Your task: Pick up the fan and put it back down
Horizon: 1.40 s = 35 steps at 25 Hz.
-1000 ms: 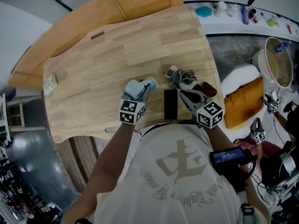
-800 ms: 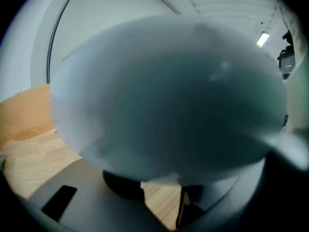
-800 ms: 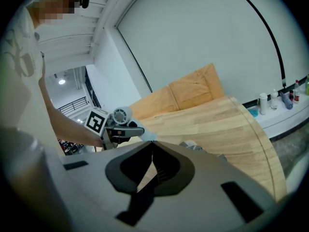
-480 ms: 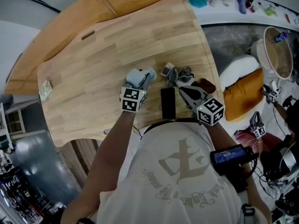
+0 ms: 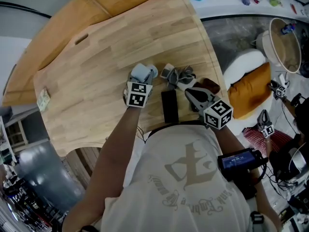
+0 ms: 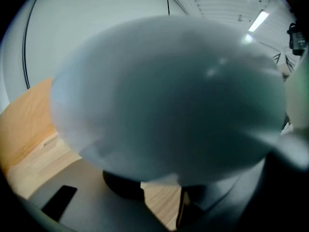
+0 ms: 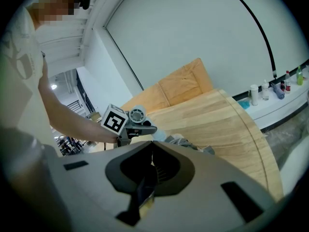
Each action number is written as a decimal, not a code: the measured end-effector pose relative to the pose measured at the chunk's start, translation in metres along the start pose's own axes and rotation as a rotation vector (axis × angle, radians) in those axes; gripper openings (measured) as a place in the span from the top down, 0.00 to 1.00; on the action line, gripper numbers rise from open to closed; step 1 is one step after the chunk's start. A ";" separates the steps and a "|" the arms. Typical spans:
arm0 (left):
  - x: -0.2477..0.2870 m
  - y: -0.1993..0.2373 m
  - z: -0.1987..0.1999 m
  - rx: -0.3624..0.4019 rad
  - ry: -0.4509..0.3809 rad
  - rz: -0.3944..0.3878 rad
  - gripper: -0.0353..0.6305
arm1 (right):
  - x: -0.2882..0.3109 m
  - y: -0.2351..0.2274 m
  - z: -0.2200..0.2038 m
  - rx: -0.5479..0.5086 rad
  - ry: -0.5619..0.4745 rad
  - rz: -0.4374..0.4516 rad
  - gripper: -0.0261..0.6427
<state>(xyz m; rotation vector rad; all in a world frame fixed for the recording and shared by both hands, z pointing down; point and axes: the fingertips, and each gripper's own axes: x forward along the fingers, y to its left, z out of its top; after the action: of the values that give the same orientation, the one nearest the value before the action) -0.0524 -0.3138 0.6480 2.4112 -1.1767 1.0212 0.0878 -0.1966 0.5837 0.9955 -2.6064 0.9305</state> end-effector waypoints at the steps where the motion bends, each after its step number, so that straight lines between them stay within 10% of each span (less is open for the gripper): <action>1: 0.004 0.000 0.001 0.007 -0.003 0.000 0.71 | -0.001 -0.002 0.000 0.004 0.000 -0.003 0.94; 35: 0.030 0.002 0.010 0.029 0.018 0.026 0.70 | 0.001 -0.035 0.002 0.031 -0.002 0.032 0.94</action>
<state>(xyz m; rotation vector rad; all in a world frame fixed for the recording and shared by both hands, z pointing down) -0.0362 -0.3378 0.6615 2.4099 -1.1981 1.0723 0.1102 -0.2183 0.5996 0.9651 -2.6242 0.9804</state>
